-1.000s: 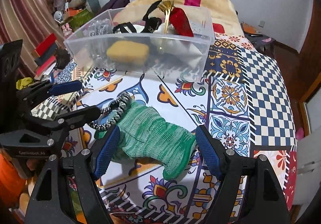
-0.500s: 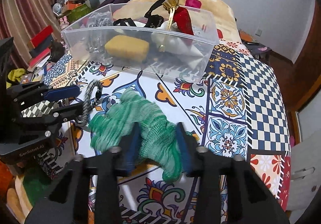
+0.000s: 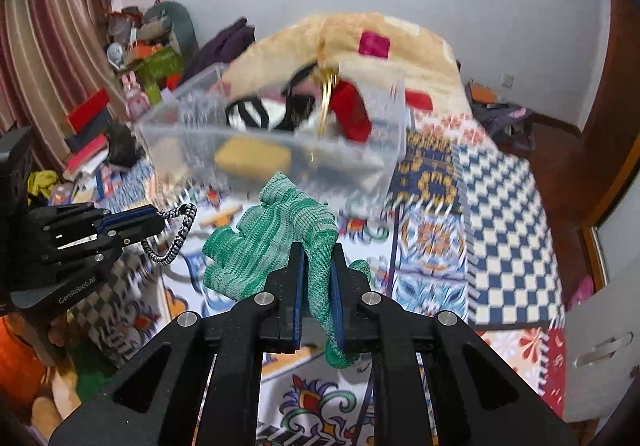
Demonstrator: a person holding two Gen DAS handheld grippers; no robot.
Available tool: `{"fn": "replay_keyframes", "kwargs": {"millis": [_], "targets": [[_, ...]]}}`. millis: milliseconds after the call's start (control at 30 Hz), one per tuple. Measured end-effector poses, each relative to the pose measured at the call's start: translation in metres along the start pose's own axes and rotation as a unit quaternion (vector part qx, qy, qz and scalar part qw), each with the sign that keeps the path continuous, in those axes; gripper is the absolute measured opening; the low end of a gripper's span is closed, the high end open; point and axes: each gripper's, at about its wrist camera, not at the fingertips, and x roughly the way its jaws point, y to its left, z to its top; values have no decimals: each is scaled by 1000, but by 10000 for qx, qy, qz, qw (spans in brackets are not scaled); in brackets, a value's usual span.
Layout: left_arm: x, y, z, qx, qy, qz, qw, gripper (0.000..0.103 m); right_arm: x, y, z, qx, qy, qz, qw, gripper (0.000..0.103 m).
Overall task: Organize soft objects
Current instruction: 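Drop the bracelet into the box with the left tool while the right tool drops the green cloth in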
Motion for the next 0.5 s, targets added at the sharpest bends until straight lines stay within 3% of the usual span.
{"fn": "replay_keyframes", "kwargs": {"millis": [233,500], "targets": [[-25,10,37,-94,-657,152,9977,7,-12,7,35,32,-681,75,9976,10],[-9,19,70,-217,-886,395,9951,8,1,18,72,40,-1001,-46,9950,11]]}}
